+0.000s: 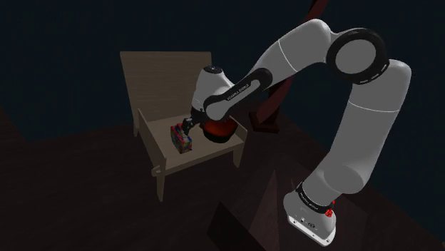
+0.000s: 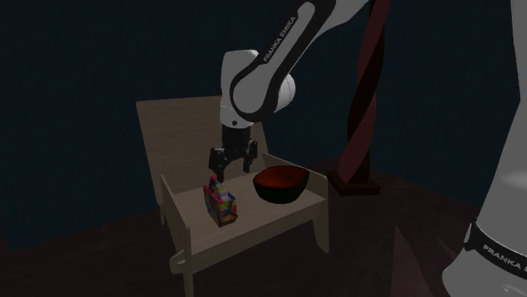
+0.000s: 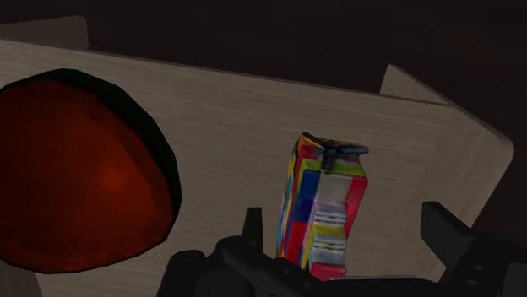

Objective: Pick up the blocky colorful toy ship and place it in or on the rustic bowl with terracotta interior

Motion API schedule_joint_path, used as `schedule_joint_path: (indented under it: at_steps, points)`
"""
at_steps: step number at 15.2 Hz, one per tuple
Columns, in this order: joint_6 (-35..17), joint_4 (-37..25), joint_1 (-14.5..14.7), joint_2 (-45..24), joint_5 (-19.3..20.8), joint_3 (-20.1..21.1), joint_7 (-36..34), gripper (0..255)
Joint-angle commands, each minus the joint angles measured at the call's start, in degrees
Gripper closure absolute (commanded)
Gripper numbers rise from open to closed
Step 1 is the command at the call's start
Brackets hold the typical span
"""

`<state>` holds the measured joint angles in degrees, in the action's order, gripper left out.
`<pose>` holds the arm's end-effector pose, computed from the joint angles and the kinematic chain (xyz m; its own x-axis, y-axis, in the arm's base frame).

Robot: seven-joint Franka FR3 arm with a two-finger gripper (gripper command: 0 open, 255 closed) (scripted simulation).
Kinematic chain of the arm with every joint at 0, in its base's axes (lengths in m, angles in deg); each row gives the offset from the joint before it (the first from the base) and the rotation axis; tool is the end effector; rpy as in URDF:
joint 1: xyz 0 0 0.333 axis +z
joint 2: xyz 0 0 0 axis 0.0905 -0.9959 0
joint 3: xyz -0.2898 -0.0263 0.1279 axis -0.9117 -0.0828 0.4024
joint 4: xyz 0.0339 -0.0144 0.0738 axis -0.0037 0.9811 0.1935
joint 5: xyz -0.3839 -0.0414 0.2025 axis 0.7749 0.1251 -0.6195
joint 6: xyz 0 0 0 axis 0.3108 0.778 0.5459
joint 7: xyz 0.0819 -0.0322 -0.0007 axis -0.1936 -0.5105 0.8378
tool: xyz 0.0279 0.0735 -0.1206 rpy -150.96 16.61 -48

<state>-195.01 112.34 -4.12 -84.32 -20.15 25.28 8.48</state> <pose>0.5743 0.1513 0.1769 0.9915 -0.0142 0.1296 -0.0112 -0.9997 -0.0238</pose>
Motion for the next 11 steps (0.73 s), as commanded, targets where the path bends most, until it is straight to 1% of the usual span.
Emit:
schedule_joint_path:
  at_steps: [1,4,11]
  points:
    - [-1.8,-3.6,1.4,-5.2,2.4,-1.5,-2.3,0]
    - [-3.4,-9.3,3.3,-11.9,4.4,-3.7,-4.7,0]
    - [-6.0,-12.1,4.6,-17.3,5.6,-5.2,-5.7,0]
